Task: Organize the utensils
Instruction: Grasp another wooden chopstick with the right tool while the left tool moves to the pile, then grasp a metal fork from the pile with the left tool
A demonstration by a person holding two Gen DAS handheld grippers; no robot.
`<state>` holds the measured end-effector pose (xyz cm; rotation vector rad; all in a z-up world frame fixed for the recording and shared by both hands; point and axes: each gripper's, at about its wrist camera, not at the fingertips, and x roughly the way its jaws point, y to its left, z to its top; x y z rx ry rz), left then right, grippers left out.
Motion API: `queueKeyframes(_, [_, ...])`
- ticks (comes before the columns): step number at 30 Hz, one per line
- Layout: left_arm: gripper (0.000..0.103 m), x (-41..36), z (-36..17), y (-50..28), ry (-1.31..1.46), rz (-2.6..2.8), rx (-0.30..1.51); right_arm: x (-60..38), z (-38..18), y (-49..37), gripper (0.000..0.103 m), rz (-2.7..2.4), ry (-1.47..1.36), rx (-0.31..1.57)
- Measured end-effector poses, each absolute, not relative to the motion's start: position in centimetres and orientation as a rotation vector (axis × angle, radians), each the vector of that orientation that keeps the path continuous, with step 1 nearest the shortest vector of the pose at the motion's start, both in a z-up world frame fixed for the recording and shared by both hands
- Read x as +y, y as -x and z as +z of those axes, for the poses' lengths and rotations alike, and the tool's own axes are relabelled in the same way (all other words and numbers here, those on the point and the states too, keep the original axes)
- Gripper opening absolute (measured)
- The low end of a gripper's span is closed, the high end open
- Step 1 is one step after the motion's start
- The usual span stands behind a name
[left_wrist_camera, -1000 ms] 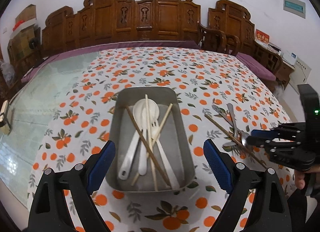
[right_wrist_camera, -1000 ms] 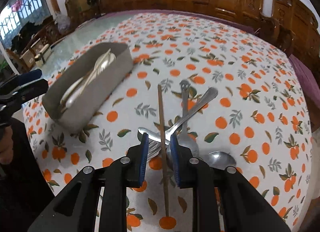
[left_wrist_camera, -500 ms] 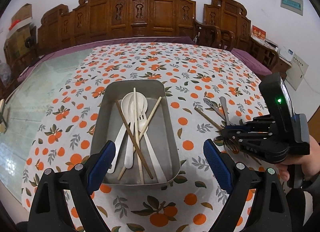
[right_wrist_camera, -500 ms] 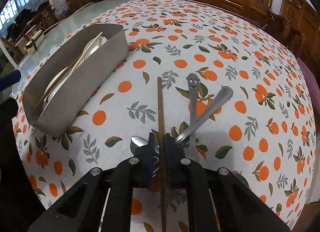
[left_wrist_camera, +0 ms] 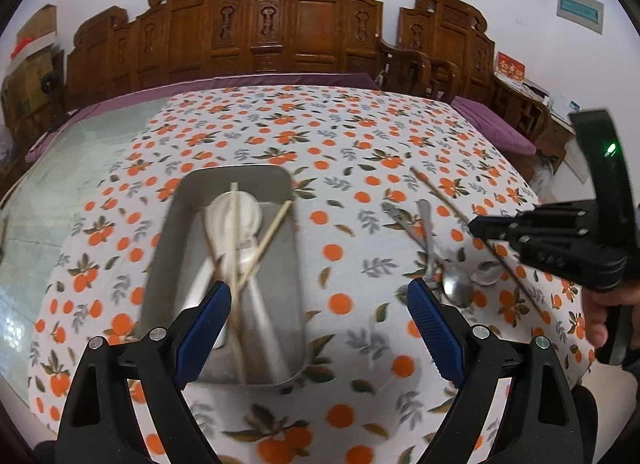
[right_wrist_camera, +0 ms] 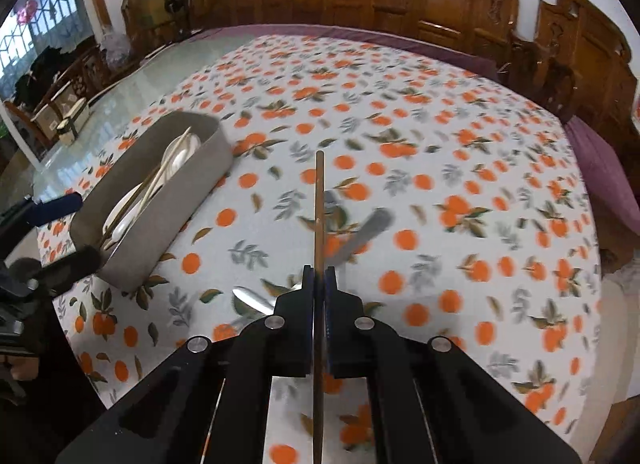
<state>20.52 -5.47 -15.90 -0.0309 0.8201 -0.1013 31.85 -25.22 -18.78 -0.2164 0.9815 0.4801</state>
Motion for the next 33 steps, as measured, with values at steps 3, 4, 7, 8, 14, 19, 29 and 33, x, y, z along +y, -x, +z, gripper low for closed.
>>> queueKeyframes(3, [0.086,-7.3,-16.7,-21.6,0.017,-0.123,0.838,-26.9,-18.3,-32.0,0.006,0.462,0.210,0.976])
queueKeyframes(4, [0.086,-7.9,-17.0,-22.1,0.012,-0.128,0.846,-27.7,-18.2,-32.0,0.006,0.452,0.208,0.976])
queueKeyframes(7, [0.086,-9.4,-18.1,-23.3,0.002,-0.143,0.872,-29.1,-18.5,-32.2,0.006,0.439,0.201,0.981])
queueKeyframes(8, [0.086,-10.0,-18.5,-23.8,-0.002,-0.148,0.882,-29.4,-18.6,-32.3,0.006,0.436,0.200,0.984])
queueKeyframes(14, [0.070,-12.4,-20.8,-26.5,0.004,-0.194,0.953,-30.5,-19.4,-32.6,0.006,0.436,0.191,0.993])
queueKeyframes(19, [0.064,-13.5,-21.9,-27.9,0.017,-0.211,0.992,-30.7,-19.7,-32.9,0.006,0.445,0.189,0.994])
queueKeyframes(29, [0.048,-14.9,-23.4,-28.9,-0.013,-0.214,1.027,-30.6,-19.3,-33.4,0.006,0.456,0.182,0.982])
queueKeyframes(33, [0.045,-15.3,-23.4,-29.3,-0.024,-0.207,1.025,-30.4,-19.3,-33.3,0.006,0.460,0.186,0.980])
